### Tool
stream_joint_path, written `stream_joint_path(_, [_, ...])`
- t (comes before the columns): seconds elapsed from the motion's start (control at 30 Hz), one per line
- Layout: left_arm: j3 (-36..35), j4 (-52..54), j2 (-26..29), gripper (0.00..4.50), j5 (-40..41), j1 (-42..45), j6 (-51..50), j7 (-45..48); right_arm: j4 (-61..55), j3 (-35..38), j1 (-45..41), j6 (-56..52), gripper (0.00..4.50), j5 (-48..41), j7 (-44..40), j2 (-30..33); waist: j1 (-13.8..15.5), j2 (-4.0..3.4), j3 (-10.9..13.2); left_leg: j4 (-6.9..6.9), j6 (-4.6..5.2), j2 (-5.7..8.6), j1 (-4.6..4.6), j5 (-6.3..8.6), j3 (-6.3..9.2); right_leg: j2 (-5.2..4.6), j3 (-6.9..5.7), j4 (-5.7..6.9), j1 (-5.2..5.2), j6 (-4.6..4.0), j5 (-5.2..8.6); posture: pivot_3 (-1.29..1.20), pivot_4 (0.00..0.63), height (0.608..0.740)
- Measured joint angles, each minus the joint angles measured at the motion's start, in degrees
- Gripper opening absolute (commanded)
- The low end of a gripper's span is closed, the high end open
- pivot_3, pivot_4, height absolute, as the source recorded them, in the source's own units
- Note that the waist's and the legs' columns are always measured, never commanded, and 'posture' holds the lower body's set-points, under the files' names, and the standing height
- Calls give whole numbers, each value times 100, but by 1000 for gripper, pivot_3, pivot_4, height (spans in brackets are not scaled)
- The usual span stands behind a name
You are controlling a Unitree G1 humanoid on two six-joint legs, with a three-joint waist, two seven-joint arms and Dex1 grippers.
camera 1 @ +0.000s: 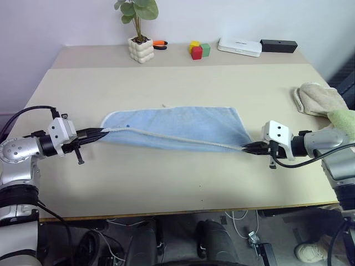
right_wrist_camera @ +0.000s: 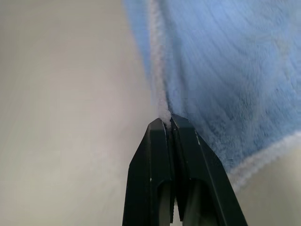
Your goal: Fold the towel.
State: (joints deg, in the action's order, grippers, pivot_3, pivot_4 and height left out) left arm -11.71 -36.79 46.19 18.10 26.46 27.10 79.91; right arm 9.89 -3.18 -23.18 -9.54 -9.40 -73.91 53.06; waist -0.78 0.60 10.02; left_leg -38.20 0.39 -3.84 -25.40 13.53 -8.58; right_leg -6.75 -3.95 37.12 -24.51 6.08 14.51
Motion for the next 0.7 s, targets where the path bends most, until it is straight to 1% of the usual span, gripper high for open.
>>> stream_joint_path(0.13, [80,-20,29,0,-28,-100,154,178,-182,8,245,83,60,-50,-102,75,-2,-1,0,1,-2,0,-1,0,-1,-1,0,-1,-1,0,0,0,150,735])
stream_joint_path(0.27, [-108,148,153,0,298,-642,78,440,-739,210,852,-88,60,-313,-261,319,-8,-2,0,2,-1,-2,-2,0,-2,-3,0,-2,-4,-1,1,0,150,735])
stream_joint_path(0.33, [-211,395,197,0,486,-936,31,515,-1095,384,1104,-228,60,-456,-285,459,-7,-2,0,2,31,-4,0,20,8,-5,0,-2,-4,-3,0,0,150,735])
stream_joint_path(0.43, [-326,627,230,0,638,-1245,-56,547,-1404,580,1355,-350,60,-570,-255,510,6,-1,-1,0,32,-3,2,22,27,-6,-2,-3,0,-10,2,0,150,735])
stream_joint_path(0.57, [-407,905,167,0,807,-1381,-268,339,-1381,630,1354,-355,60,-643,-158,507,20,-1,-2,-3,33,-1,2,22,37,-8,-6,-5,6,-17,7,0,150,735])
stream_joint_path(0.7, [-489,654,49,0,811,-1001,-284,46,-1021,569,879,-177,60,-536,-86,470,5,-1,-2,-3,33,1,2,22,36,-6,-8,-3,5,-6,0,0,150,735])
